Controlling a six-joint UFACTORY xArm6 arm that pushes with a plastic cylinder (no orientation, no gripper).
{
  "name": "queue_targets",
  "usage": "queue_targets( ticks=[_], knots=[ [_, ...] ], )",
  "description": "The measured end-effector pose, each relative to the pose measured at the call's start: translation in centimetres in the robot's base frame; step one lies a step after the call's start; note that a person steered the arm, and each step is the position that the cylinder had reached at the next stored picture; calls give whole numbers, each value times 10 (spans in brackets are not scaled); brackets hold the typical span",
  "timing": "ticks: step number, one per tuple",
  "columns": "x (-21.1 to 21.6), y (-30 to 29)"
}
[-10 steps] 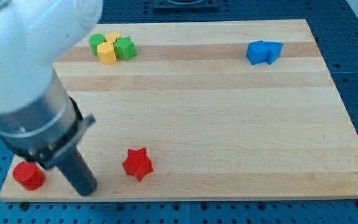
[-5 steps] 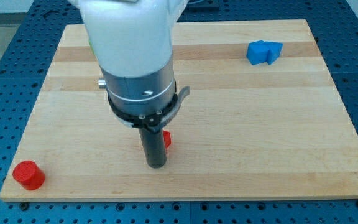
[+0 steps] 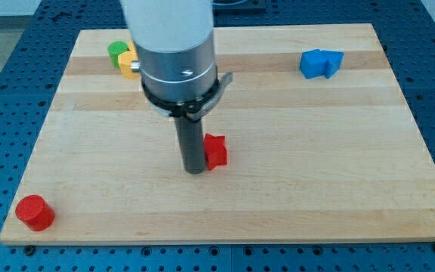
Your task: Push red star to blue cube
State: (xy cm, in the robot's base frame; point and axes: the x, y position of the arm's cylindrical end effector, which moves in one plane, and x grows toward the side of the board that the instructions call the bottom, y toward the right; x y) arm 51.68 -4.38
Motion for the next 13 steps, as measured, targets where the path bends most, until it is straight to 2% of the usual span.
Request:
queue_targets(
  ticks=[1, 6, 8, 13],
  knots=[
    [-8, 17],
    [-104, 124],
    [-142, 128],
    [-192, 111]
  ],
)
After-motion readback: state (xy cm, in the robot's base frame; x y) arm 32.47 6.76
